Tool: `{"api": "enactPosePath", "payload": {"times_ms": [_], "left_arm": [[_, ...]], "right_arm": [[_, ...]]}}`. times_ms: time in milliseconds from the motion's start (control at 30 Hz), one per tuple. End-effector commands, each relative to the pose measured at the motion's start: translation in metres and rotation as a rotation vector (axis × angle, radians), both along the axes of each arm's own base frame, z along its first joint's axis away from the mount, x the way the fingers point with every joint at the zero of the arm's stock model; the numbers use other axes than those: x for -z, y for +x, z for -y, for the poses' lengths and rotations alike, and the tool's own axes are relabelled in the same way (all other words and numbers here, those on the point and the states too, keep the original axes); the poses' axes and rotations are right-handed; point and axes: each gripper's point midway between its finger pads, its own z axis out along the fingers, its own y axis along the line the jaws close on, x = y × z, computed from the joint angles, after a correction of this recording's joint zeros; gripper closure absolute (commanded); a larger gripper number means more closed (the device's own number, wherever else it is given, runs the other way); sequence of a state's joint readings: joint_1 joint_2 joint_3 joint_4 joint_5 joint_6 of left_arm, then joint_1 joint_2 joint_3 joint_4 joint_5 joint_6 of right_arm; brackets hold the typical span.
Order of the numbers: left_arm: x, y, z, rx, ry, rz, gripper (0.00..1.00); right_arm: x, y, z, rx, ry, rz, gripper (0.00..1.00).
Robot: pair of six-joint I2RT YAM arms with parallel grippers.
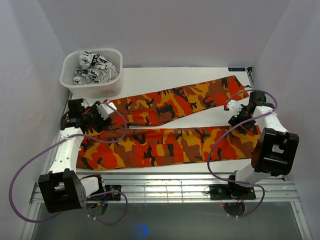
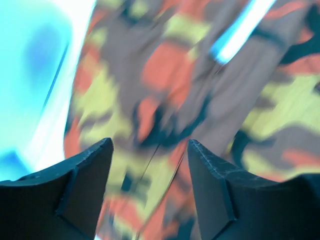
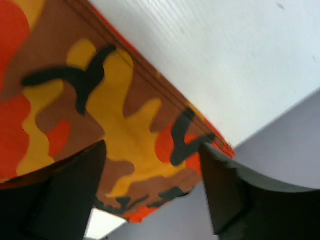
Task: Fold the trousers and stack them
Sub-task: Flatten the trousers out
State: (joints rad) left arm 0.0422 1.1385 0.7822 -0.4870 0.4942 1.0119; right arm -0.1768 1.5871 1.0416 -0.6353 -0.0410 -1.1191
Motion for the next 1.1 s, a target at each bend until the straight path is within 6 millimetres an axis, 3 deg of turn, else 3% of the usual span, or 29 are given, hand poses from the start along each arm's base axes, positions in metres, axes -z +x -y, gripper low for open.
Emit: {"api": "enactPosePath", "payload": {"times_ms": [0, 33, 133, 233, 367, 467, 533, 633, 733, 767, 867, 900, 933, 967, 1000, 1033, 1067], "left_arm": [[-0.005, -0.053, -0.021, -0.038, -0.125, -0.266, 0.29], [0.007, -0.067, -0.038, -0.074, -0.139, -0.354, 0.31], [0.033, -0.082, -0.072, -0.192, -0.127, -0.479, 0.36], [0.059, -0.094, -0.098, -0.297, -0.116, -0.565, 0.38], [0.079, -0.102, -0.119, -0.396, -0.113, -0.645, 0.39], [0.094, -0.104, -0.136, -0.46, -0.085, -0.679, 0.41], [0.104, -0.103, -0.155, -0.526, -0.041, -0.682, 0.42], [0.125, -0.099, -0.184, -0.609, 0.007, -0.716, 0.43], [0.135, -0.087, -0.216, -0.669, 0.048, -0.704, 0.44], [0.135, -0.082, -0.224, -0.686, 0.058, -0.694, 0.44], [0.134, -0.062, -0.247, -0.708, 0.085, -0.654, 0.45], [0.129, -0.054, -0.251, -0.703, 0.084, -0.633, 0.45], [0.13, -0.051, -0.253, -0.696, 0.083, -0.627, 0.44], [0.128, -0.046, -0.252, -0.687, 0.068, -0.614, 0.44], [0.126, -0.042, -0.25, -0.678, 0.055, -0.606, 0.43], [0.124, -0.042, -0.249, -0.671, 0.047, -0.608, 0.43], [0.124, -0.04, -0.245, -0.664, 0.031, -0.604, 0.42]], "right_arm": [[-0.027, -0.026, 0.016, -0.09, -0.022, -0.011, 0.26], [-0.024, -0.034, 0.023, -0.086, -0.045, -0.032, 0.3], [-0.008, -0.05, 0.021, -0.101, -0.04, -0.085, 0.4], [0.006, -0.044, 0.012, -0.067, 0.0, -0.1, 0.44], [0.04, -0.036, -0.002, -0.042, 0.015, -0.19, 0.51], [0.053, -0.017, -0.018, -0.047, 0.013, -0.169, 0.52], [0.054, -0.001, -0.034, -0.061, 0.017, -0.139, 0.53], [0.062, 0.003, -0.059, -0.101, 0.03, -0.16, 0.54], [0.048, 0.004, -0.102, -0.197, 0.087, -0.166, 0.55], [0.028, 0.014, -0.11, -0.197, 0.115, -0.139, 0.55], [-0.003, 0.045, -0.126, -0.188, 0.189, -0.091, 0.53], [-0.028, 0.076, -0.128, -0.178, 0.196, -0.005, 0.52], [-0.035, 0.091, -0.129, -0.176, 0.195, 0.024, 0.52], [-0.025, 0.104, -0.13, -0.168, 0.194, 0.017, 0.52], [-0.039, 0.135, -0.133, -0.156, 0.194, 0.095, 0.52], [-0.038, 0.149, -0.134, -0.144, 0.184, 0.113, 0.52], [-0.014, 0.161, -0.135, -0.125, 0.177, 0.08, 0.52]]}}
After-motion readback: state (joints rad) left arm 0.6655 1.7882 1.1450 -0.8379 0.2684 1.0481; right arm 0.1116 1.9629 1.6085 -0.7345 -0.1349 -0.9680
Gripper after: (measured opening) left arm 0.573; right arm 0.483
